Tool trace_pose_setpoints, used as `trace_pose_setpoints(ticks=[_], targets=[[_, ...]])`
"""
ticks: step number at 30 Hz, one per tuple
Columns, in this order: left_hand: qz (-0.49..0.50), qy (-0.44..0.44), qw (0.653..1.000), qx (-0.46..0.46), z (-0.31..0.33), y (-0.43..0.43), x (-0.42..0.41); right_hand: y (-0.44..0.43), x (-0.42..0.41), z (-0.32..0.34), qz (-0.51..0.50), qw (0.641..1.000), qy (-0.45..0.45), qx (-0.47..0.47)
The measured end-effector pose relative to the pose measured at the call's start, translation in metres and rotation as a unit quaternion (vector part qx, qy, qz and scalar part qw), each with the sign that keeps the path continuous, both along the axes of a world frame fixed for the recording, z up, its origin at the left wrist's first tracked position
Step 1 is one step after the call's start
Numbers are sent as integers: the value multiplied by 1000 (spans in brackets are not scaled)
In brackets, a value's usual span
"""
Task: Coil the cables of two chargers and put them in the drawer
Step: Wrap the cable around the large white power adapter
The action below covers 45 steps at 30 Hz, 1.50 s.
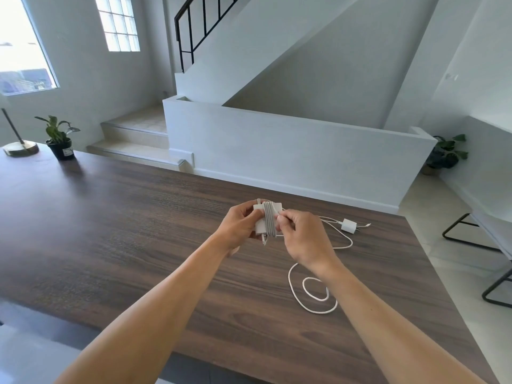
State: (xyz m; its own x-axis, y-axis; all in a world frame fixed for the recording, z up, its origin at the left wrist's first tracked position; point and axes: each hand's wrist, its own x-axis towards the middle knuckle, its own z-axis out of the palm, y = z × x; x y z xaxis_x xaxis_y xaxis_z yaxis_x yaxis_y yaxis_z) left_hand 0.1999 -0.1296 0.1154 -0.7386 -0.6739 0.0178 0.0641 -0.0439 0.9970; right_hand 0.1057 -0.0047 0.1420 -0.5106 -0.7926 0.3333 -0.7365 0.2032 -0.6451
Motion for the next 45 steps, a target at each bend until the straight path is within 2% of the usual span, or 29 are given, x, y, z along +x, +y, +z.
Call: trace_pose_setpoints(ticks=[2, 6, 10, 15, 21, 25, 35, 40, 45], targets=[[12, 6, 1000, 18, 0, -4, 0, 8, 7, -11, 12, 1000, -14, -19], [18, 35, 997, 65, 3, -8, -1, 19, 15, -33, 49, 993, -101, -39], [-37, 58, 994, 81, 5, -8, 1, 18, 3, -42, 65, 984, -166, -13], [-109, 56, 986, 111, 5, -9, 7, 17, -12, -40, 108, 974, -199, 25], [-215, -9, 975, 59, 11, -14, 18, 8, -49, -24, 83, 980, -134, 118], [-222, -51, 974, 10, 10, -11, 18, -10, -56, 1, 97, 975, -56, 194], [-193, -74, 978, -29, 2, -13, 28, -28, -51, 18, 115, 963, -70, 235], [-162, -71, 984, -36, -2, -12, 28, -27, -46, 16, 98, 965, -100, 221], [-147, -92, 984, -53, -6, -19, 29, -29, -41, 23, 70, 970, -80, 219]])
